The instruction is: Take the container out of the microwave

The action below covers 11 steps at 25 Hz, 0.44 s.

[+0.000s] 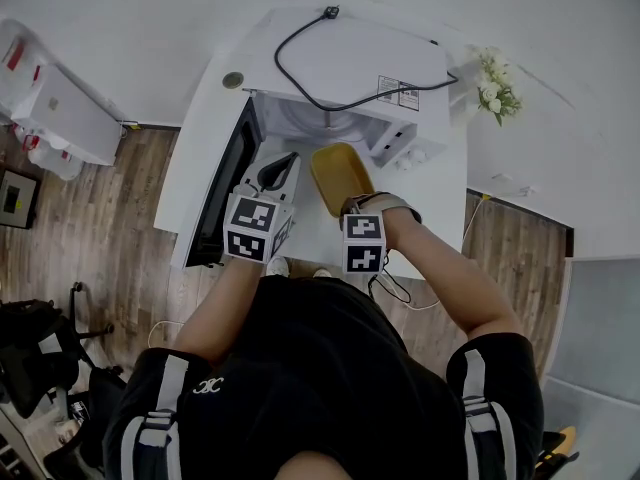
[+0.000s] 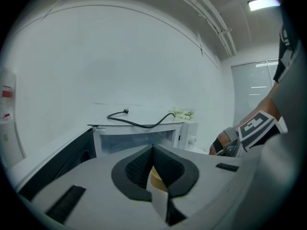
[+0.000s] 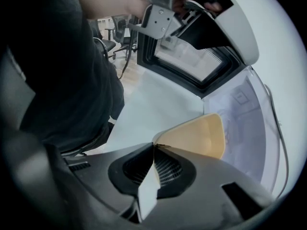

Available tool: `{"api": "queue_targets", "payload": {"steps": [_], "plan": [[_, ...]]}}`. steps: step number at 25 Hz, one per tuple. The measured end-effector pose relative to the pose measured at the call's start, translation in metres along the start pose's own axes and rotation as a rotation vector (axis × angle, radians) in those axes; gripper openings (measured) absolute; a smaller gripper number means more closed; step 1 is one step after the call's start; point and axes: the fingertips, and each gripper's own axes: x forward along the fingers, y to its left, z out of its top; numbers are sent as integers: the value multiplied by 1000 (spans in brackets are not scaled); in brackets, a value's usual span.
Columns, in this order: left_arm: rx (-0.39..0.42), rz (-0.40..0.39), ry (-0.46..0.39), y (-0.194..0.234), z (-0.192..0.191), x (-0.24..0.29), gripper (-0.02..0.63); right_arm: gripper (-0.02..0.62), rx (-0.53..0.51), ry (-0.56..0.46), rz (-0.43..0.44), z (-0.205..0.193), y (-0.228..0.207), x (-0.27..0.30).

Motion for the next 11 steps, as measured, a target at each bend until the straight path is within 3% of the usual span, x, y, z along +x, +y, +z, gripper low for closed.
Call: {"api": "queue_targets", "payload": {"steps": [11], "plan": [[5,3,-4,2,3,-2,11,14,11,-1,-16,-1,-7,0]]}}
